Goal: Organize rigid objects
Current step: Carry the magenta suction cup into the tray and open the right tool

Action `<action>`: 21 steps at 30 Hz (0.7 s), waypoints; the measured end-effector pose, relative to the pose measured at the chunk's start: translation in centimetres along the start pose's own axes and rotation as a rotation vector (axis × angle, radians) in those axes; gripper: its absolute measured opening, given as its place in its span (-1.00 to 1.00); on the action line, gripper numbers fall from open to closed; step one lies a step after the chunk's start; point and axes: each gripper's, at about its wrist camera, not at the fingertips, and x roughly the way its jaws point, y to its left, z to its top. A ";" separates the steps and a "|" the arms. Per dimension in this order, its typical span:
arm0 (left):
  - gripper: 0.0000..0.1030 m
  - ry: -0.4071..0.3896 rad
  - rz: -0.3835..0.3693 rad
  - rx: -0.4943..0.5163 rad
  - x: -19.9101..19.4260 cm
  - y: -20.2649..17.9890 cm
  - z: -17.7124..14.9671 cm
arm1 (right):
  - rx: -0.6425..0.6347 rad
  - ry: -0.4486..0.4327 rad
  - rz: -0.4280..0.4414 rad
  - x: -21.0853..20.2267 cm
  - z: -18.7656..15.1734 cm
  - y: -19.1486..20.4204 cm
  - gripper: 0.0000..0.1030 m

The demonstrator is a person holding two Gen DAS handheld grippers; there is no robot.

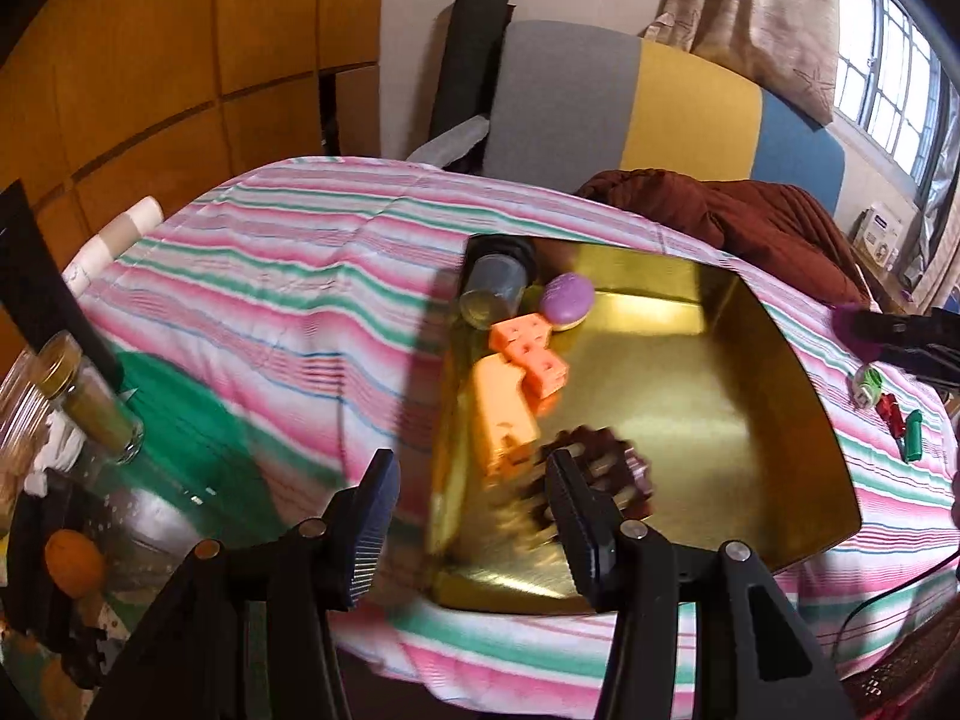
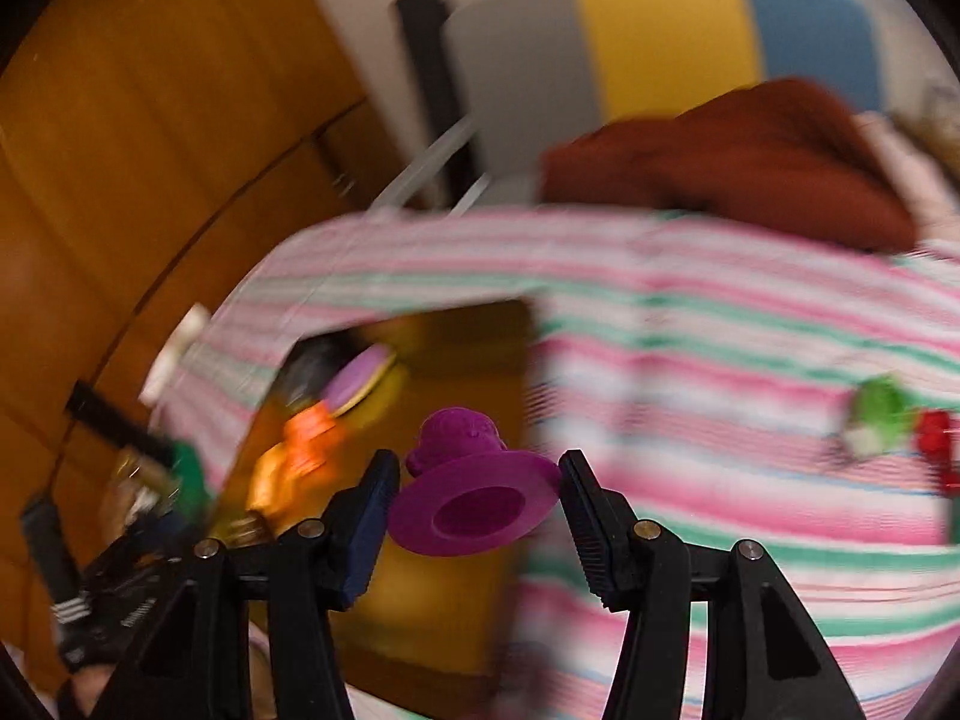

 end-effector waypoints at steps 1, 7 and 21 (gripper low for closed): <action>-0.01 0.000 0.001 -0.009 -0.1 0.5 -0.2 | -0.011 0.024 0.007 1.3 -0.3 1.0 0.08; -0.01 -0.002 0.014 -0.047 -0.4 2.5 -0.6 | 0.046 0.173 0.024 9.9 -0.7 5.2 0.08; -0.01 0.003 0.013 -0.053 -0.2 3.6 -1.2 | 0.162 0.138 0.146 10.9 -0.9 5.9 0.27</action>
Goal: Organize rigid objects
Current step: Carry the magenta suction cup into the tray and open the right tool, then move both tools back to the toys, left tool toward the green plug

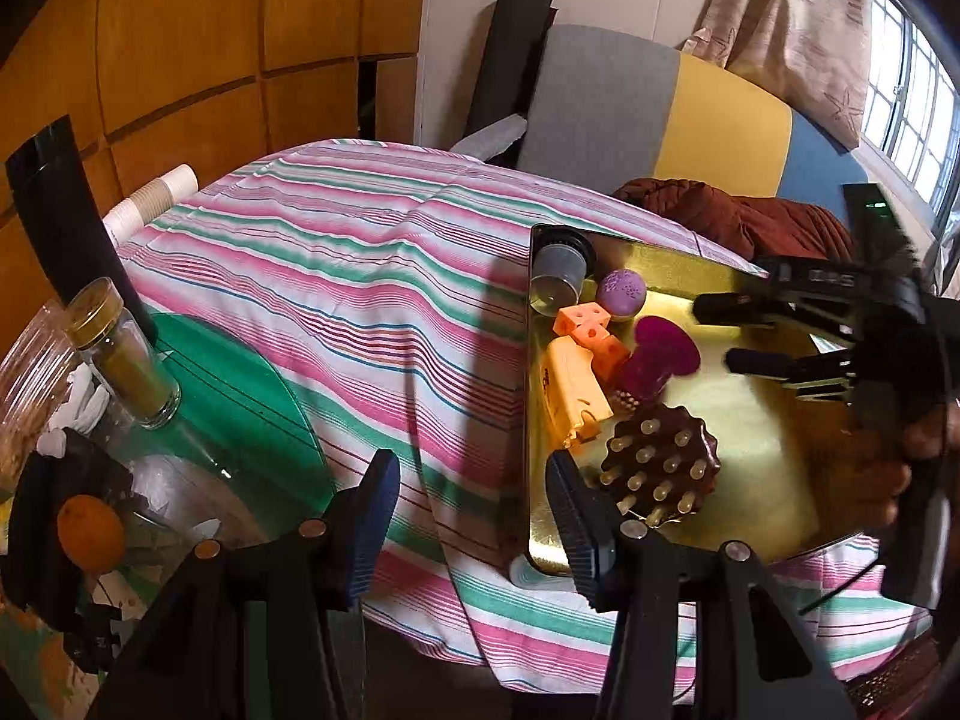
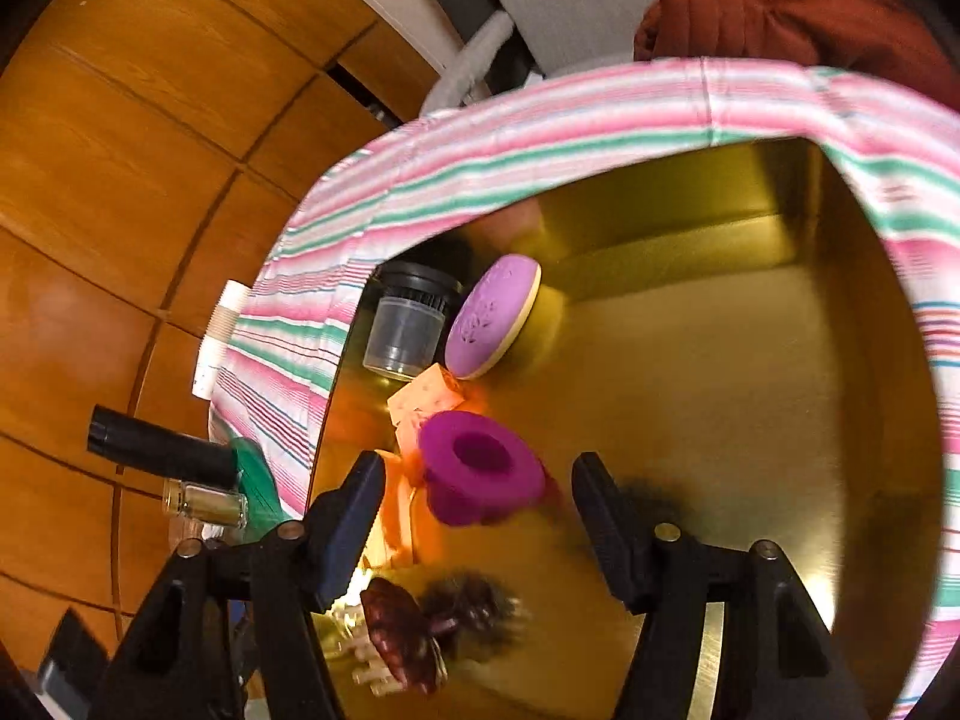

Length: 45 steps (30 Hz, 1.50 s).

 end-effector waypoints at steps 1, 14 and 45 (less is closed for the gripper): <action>-0.01 0.000 0.000 0.006 0.0 -0.2 0.0 | -0.015 -0.010 -0.005 -0.7 -0.2 0.0 0.27; -0.01 -0.067 -0.025 0.125 -2.2 -4.9 1.6 | -0.338 -0.219 -0.229 -11.7 -4.7 -1.4 0.27; -0.01 -0.044 -0.207 0.509 -2.3 -24.1 1.0 | 0.464 -0.704 -0.726 -36.5 -5.9 -34.1 0.44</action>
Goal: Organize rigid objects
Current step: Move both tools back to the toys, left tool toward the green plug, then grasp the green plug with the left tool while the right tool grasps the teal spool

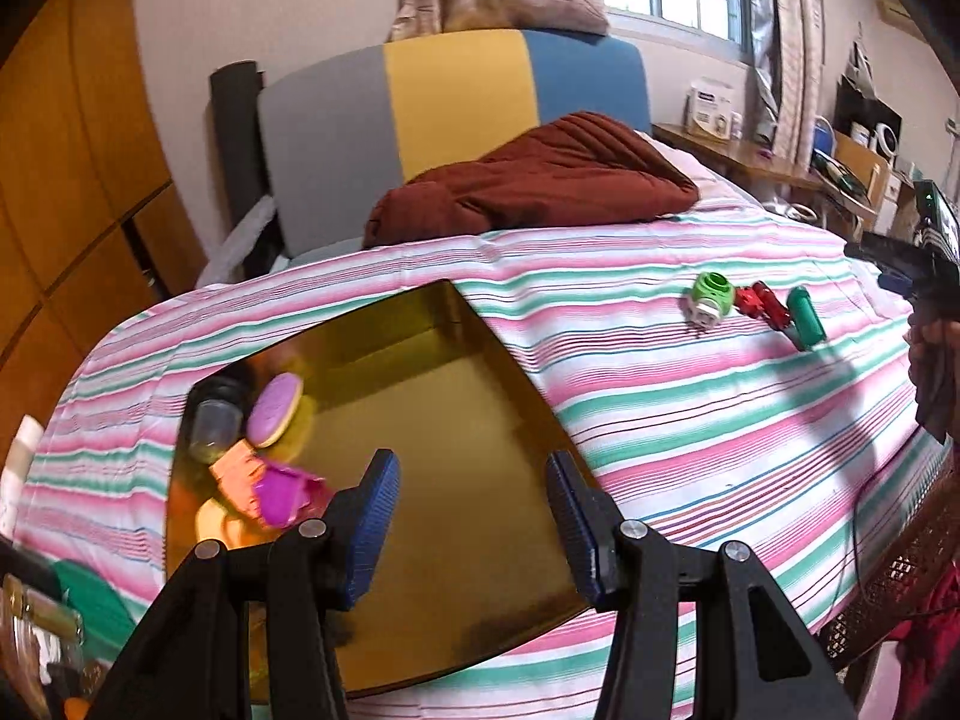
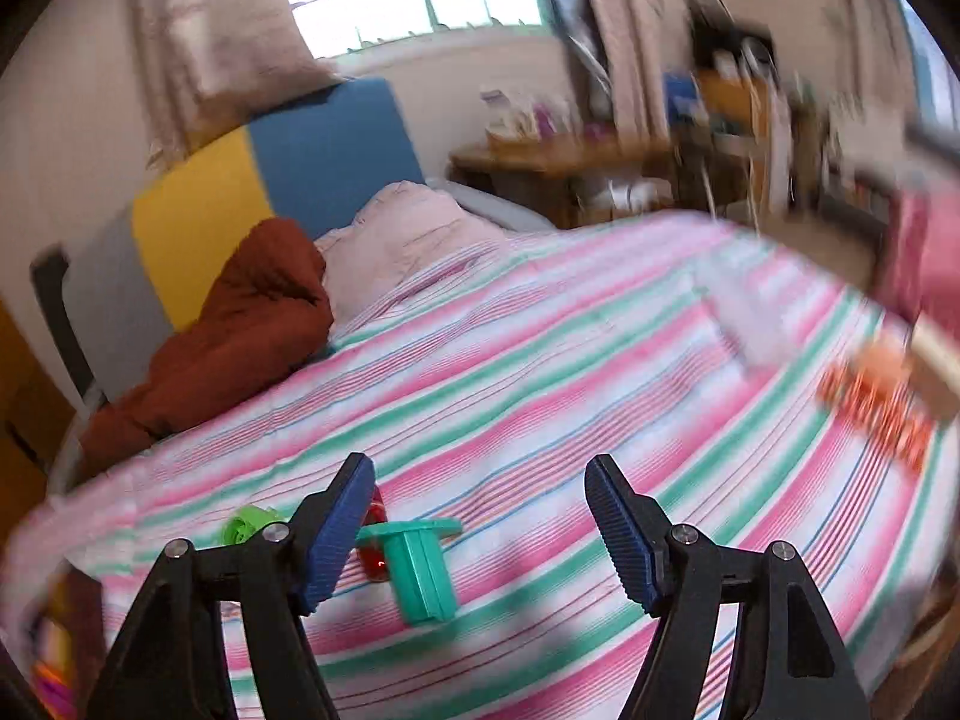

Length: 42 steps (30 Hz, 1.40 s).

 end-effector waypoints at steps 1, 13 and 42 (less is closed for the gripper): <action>-0.01 -0.001 -0.006 0.003 0.2 -0.3 0.2 | 0.031 -0.002 0.008 0.0 0.0 -0.6 0.44; -0.01 0.054 -0.143 0.054 3.3 -5.4 2.7 | 0.156 0.102 -0.002 2.3 -0.5 -3.1 0.44; 0.61 0.187 -0.401 0.276 19.8 -21.5 13.7 | 0.148 0.218 0.091 3.7 -1.6 -2.1 0.46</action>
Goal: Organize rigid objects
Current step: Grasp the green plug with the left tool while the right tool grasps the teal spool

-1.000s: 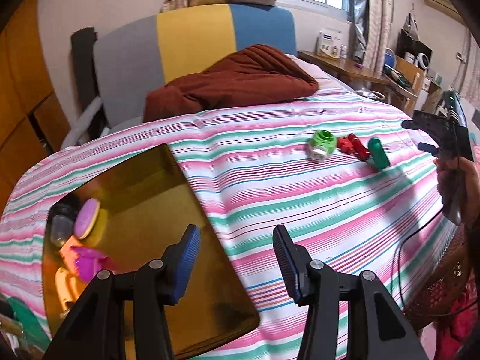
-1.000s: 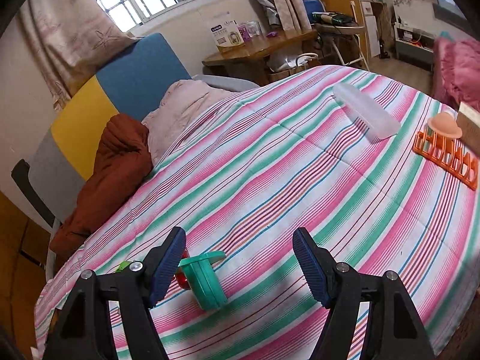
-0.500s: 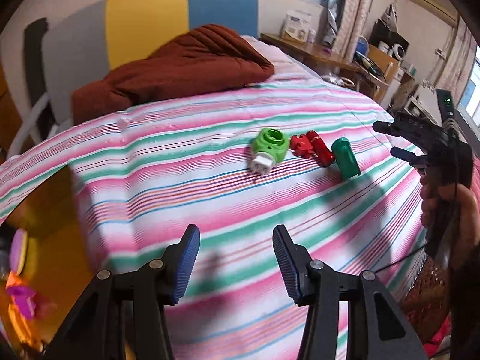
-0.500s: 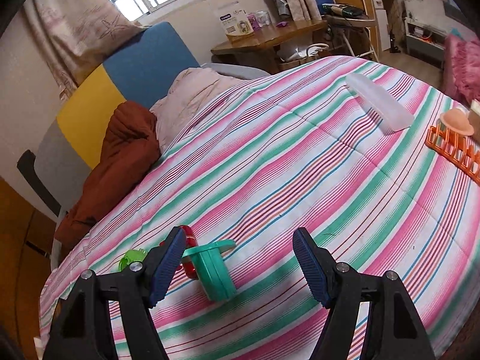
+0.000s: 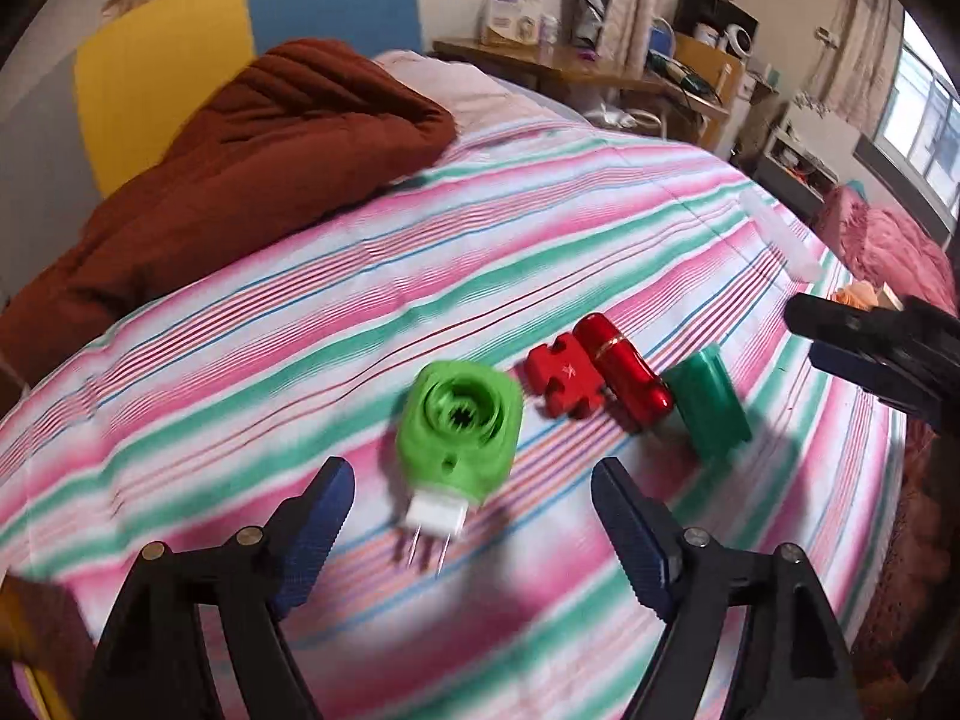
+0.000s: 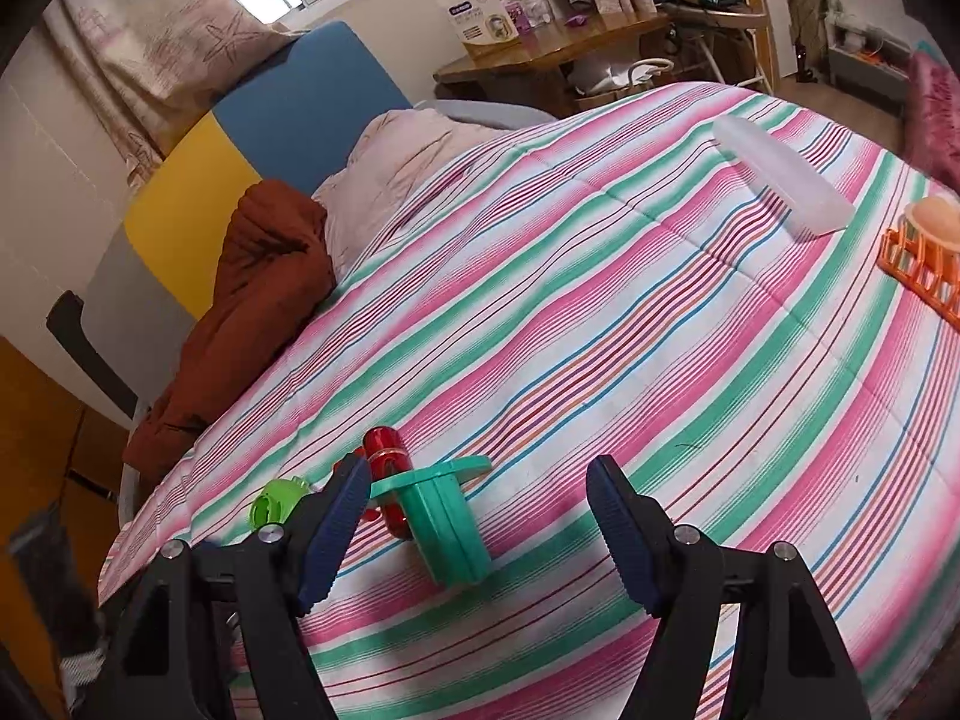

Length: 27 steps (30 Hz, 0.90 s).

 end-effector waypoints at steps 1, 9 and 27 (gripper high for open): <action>0.61 0.011 0.016 0.013 0.8 0.0 0.4 | -0.002 0.002 0.001 0.0 0.0 0.0 0.46; 0.03 0.011 0.026 -0.029 2.6 0.8 -0.8 | 0.005 0.026 -0.002 0.6 0.0 0.0 0.46; 0.03 -0.089 0.049 -0.073 -6.9 -2.2 -15.8 | -0.045 0.141 0.093 2.7 -0.9 1.5 0.39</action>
